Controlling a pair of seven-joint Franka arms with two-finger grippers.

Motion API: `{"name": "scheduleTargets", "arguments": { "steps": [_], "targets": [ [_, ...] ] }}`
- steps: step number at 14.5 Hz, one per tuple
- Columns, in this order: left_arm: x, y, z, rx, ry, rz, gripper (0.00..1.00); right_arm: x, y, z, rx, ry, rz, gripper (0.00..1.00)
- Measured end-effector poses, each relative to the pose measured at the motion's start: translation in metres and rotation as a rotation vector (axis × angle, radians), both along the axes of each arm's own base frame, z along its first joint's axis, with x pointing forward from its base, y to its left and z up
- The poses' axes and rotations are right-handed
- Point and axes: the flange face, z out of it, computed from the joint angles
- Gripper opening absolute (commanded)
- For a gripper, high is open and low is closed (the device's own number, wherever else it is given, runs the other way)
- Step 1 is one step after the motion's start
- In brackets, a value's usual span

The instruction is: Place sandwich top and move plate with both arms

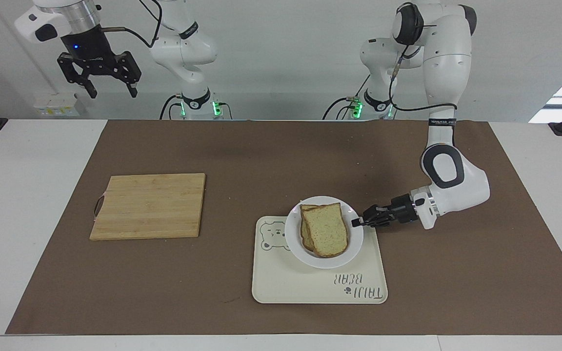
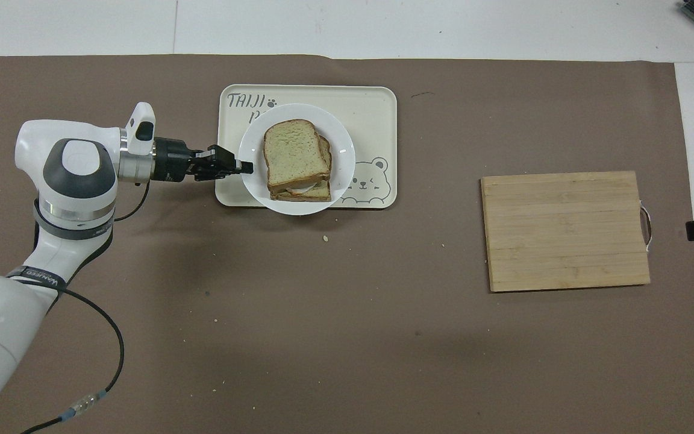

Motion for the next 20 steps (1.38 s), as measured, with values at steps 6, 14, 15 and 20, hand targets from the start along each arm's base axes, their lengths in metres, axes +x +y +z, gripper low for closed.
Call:
{"name": "scheduleTargets", "arguments": {
  "steps": [6, 14, 15, 20],
  "targets": [
    [0.015, 0.001, -0.016, 0.018, -0.001, 0.014, 1.00, 0.000, 0.002, 0.000, 0.001, 0.000, 0.005, 1.00],
    [0.027, 0.030, 0.069, 0.223, -0.045, 0.026, 1.00, 0.000, 0.003, 0.000, 0.001, 0.000, 0.006, 1.00],
    [0.025, 0.033, 0.087, 0.284, -0.053, 0.025, 1.00, 0.000, 0.003, 0.000, 0.001, 0.000, 0.006, 1.00],
    [0.011, 0.054, 0.154, 0.635, -0.119, -0.026, 1.00, 0.000, 0.003, 0.000, 0.001, 0.000, 0.006, 1.00]
  ]
}}
